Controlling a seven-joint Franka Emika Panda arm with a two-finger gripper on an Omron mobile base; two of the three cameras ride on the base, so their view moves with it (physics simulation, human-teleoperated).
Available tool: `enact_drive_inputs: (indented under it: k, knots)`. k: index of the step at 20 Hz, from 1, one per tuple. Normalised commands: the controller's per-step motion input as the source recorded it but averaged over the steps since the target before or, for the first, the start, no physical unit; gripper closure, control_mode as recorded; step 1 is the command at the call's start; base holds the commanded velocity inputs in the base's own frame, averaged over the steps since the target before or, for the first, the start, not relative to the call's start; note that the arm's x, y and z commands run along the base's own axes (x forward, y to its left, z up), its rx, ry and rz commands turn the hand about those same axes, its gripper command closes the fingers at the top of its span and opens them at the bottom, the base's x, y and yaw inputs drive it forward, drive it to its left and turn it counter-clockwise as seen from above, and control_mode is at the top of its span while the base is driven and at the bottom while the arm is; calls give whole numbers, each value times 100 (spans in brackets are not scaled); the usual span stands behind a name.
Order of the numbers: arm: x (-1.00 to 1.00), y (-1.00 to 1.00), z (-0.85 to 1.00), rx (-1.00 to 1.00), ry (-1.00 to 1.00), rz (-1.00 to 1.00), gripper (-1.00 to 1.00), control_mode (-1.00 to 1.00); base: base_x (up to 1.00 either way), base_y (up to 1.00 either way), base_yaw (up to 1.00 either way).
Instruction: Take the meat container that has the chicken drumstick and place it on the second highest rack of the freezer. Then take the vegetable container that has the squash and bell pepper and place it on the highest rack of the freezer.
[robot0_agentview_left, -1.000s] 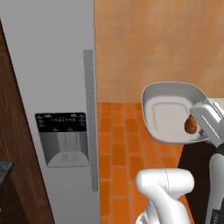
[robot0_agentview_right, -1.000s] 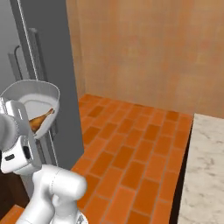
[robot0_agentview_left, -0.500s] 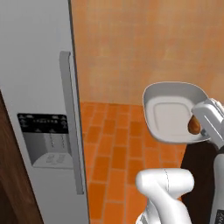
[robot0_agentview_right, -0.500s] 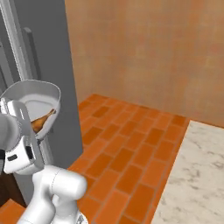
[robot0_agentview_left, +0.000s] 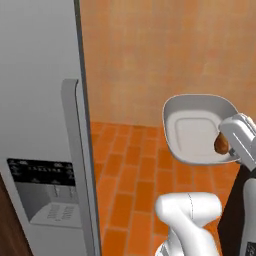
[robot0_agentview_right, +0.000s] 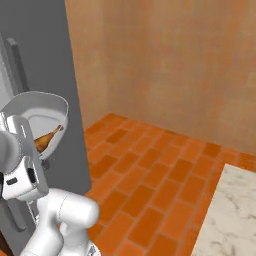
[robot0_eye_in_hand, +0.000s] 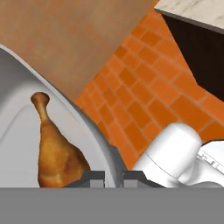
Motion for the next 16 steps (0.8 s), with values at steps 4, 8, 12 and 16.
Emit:
enact_drive_inputs:
  k: [4,8,12,16]
  knots:
    - [0,0,0,0,0,0,100,100,100,-26,31]
    - [0,0,0,0,0,0,100,100,100,-45,54]
    - [0,0,0,0,0,0,100,100,89,-8,58]
    - [0,0,0,0,0,0,100,100,29,-1,66]
